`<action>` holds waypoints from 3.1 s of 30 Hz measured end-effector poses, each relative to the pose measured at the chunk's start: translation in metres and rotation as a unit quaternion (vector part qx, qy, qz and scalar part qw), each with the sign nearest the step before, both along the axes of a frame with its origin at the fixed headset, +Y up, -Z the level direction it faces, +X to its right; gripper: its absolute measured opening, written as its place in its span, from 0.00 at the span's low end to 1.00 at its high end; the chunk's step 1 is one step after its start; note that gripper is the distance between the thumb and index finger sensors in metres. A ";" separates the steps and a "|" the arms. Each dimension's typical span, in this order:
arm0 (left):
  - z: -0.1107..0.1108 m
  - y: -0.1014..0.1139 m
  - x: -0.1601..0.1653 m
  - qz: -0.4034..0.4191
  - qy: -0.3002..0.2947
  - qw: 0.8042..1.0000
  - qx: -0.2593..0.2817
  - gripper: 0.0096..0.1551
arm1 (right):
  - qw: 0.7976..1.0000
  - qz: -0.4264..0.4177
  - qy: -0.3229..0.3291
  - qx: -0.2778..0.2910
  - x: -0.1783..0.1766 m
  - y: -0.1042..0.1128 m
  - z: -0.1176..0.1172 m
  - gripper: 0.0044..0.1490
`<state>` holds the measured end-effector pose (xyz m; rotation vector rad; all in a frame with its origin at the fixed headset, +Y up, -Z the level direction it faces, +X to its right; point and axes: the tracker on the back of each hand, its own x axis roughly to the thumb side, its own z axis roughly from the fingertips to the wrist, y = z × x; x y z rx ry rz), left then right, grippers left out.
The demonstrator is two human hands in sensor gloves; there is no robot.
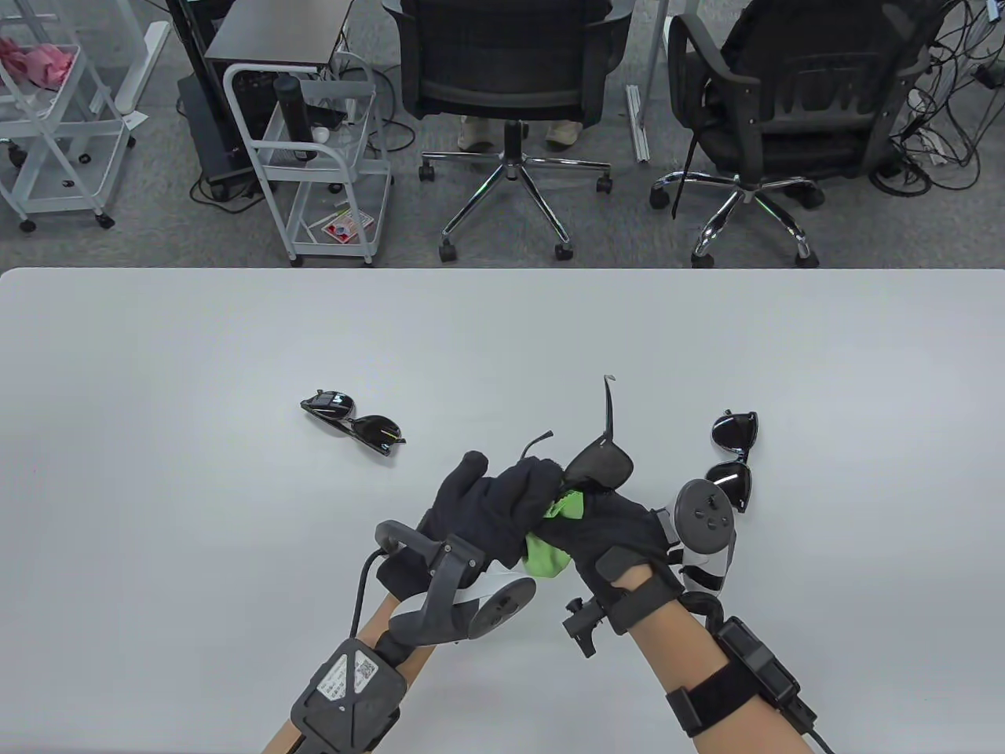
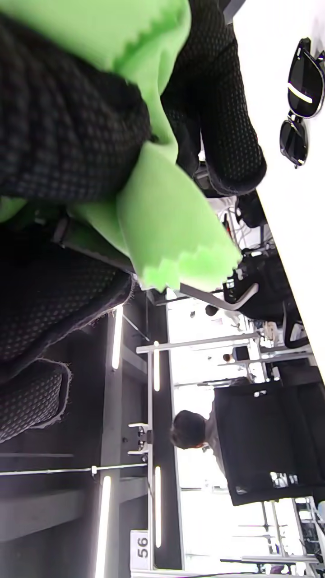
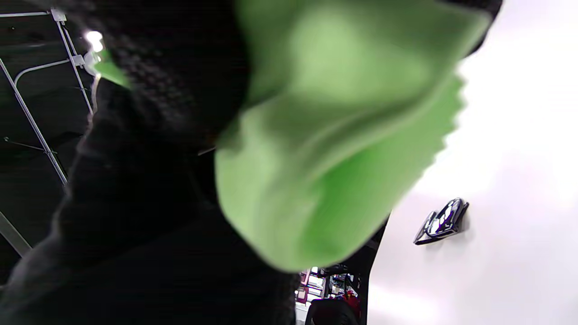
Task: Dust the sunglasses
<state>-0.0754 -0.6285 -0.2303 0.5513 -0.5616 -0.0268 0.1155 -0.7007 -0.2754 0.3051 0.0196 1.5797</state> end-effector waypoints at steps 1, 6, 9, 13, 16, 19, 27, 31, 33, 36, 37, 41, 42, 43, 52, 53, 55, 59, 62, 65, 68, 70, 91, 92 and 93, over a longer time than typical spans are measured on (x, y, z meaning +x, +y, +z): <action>-0.001 -0.001 -0.001 0.006 0.000 1.000 -0.006 0.59 | 1.000 -0.003 0.003 0.001 0.000 -0.001 0.000 0.25; -0.001 0.000 -0.006 -0.001 0.009 1.000 0.001 0.59 | 0.995 -0.041 0.094 -0.018 -0.014 -0.006 -0.002 0.27; -0.001 -0.001 -0.007 0.009 0.000 1.000 -0.008 0.59 | 0.997 -0.007 0.079 0.005 -0.012 -0.001 -0.003 0.26; -0.001 -0.001 -0.002 0.013 -0.003 1.000 -0.013 0.60 | 1.000 0.013 0.023 0.011 -0.008 0.002 0.000 0.25; -0.004 -0.001 -0.005 0.036 -0.006 0.999 -0.037 0.60 | 0.999 0.020 0.027 0.019 -0.007 0.003 0.000 0.26; -0.004 0.002 -0.009 0.050 -0.001 0.998 -0.044 0.60 | 0.998 -0.007 0.063 0.011 -0.008 0.002 -0.001 0.29; -0.005 0.002 -0.013 0.044 0.007 0.998 -0.037 0.60 | 0.994 0.005 0.112 0.005 -0.009 0.004 -0.003 0.30; 0.000 0.002 -0.006 0.023 0.001 1.000 -0.016 0.59 | 0.999 0.027 0.032 0.009 -0.005 0.004 0.000 0.26; -0.001 0.001 -0.005 0.042 -0.007 0.998 -0.043 0.59 | 0.999 0.029 0.019 0.015 -0.002 0.003 0.000 0.27; -0.004 0.001 -0.006 0.044 -0.002 0.998 -0.054 0.59 | 0.999 0.008 0.036 0.008 -0.003 0.000 -0.001 0.29; -0.004 0.001 -0.007 0.043 -0.001 0.998 -0.054 0.59 | 0.998 -0.002 0.063 0.003 -0.004 -0.002 -0.002 0.29; -0.004 -0.002 -0.009 0.020 0.003 0.999 -0.045 0.59 | 0.991 -0.026 0.123 -0.039 -0.008 -0.007 -0.003 0.29; -0.004 -0.003 -0.009 0.020 0.001 0.999 -0.046 0.59 | 0.993 -0.014 0.116 -0.037 -0.008 -0.007 -0.003 0.28; -0.004 -0.003 -0.007 0.018 0.001 0.999 -0.045 0.59 | 0.994 -0.003 0.100 -0.033 -0.008 -0.006 -0.003 0.28; -0.005 -0.002 -0.005 0.032 -0.003 0.997 -0.071 0.60 | 0.998 0.012 0.063 -0.003 -0.003 -0.002 -0.002 0.30; -0.005 -0.002 -0.006 0.027 -0.001 0.997 -0.066 0.60 | 0.997 -0.003 0.081 -0.010 -0.004 -0.004 -0.002 0.30; -0.005 -0.003 -0.007 0.013 0.004 0.998 -0.059 0.60 | 0.994 -0.020 0.104 -0.035 -0.006 -0.006 -0.003 0.30; -0.007 -0.007 -0.006 0.009 0.006 0.998 -0.062 0.60 | 0.995 0.013 0.086 -0.041 -0.008 -0.007 -0.003 0.28; -0.007 -0.007 -0.004 0.020 0.004 0.997 -0.077 0.60 | 0.997 0.026 0.058 -0.033 -0.005 -0.007 -0.003 0.27; -0.009 -0.008 -0.004 0.018 0.007 0.996 -0.083 0.60 | 0.997 0.014 0.062 -0.036 -0.005 -0.008 -0.002 0.29; -0.008 -0.008 -0.004 0.010 0.010 0.997 -0.079 0.60 | 0.995 0.002 0.093 -0.043 -0.007 -0.010 -0.003 0.30; -0.006 -0.008 -0.005 -0.004 0.013 0.998 -0.064 0.60 | 0.990 -0.008 0.128 -0.063 -0.009 -0.011 -0.004 0.30; -0.021 -0.006 -0.025 0.049 0.087 0.991 -0.091 0.60 | 0.997 0.058 0.038 0.028 0.010 0.018 -0.001 0.28; -0.023 -0.006 -0.028 0.049 0.095 0.990 -0.091 0.59 | 0.999 0.035 0.018 0.021 0.014 0.020 0.000 0.28; -0.025 -0.006 -0.031 0.047 0.106 0.989 -0.091 0.59 | 1.000 0.017 0.000 0.023 0.019 0.023 0.000 0.28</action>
